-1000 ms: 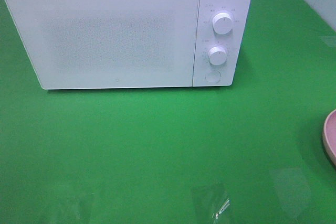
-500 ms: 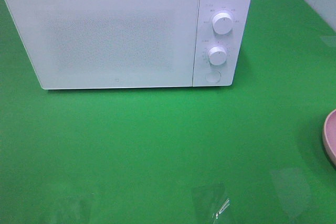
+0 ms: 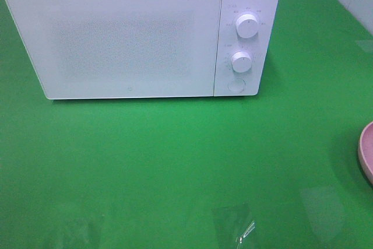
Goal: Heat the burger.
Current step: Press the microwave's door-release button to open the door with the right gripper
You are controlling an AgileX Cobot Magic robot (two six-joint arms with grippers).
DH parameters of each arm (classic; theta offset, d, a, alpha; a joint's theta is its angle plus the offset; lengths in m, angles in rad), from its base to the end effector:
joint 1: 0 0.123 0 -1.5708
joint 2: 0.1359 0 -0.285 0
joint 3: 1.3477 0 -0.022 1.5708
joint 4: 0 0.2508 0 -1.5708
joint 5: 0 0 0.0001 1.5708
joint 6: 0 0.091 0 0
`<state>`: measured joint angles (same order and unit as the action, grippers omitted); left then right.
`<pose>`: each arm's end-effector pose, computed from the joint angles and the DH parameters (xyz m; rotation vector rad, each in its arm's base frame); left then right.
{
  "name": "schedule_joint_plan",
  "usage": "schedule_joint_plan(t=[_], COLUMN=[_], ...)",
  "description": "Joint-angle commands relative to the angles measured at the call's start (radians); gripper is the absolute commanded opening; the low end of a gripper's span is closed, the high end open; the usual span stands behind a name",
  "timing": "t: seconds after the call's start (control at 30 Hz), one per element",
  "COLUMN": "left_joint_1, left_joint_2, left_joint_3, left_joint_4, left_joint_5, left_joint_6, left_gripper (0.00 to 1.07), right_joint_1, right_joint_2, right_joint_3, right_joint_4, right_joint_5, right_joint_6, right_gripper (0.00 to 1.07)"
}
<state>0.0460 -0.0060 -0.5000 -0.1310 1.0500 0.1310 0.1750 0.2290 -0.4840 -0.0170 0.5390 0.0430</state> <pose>-0.0052 -0.0106 0.2787 0.0915 2.0190 -0.0442 0.0512 0.0082 0.3117 -0.1233 1.7653 0.1397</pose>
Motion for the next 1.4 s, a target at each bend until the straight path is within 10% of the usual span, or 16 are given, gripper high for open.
schedule_joint_plan(t=[0.03, 1.17, 1.4], left_joint_1=[-0.003, -0.003, -0.003], left_joint_2=[-0.017, -0.017, -0.017], left_joint_3=[0.003, 0.003, 0.003], left_joint_4=[0.002, 0.002, 0.002], left_joint_5=[-0.015, -0.015, -0.015], left_joint_6=[0.001, 0.001, 0.001], left_gripper=[1.02, 1.02, 1.02], right_joint_1=[0.001, 0.000, 0.001], right_joint_2=[0.028, 0.693, 0.867], right_joint_3=[0.015, 0.135, 0.135], right_joint_4=[0.001, 0.003, 0.195], right_joint_5=[-0.081, -0.995, -1.148], right_joint_6=[-0.011, -0.024, -0.166], right_gripper=[0.73, 0.73, 0.73])
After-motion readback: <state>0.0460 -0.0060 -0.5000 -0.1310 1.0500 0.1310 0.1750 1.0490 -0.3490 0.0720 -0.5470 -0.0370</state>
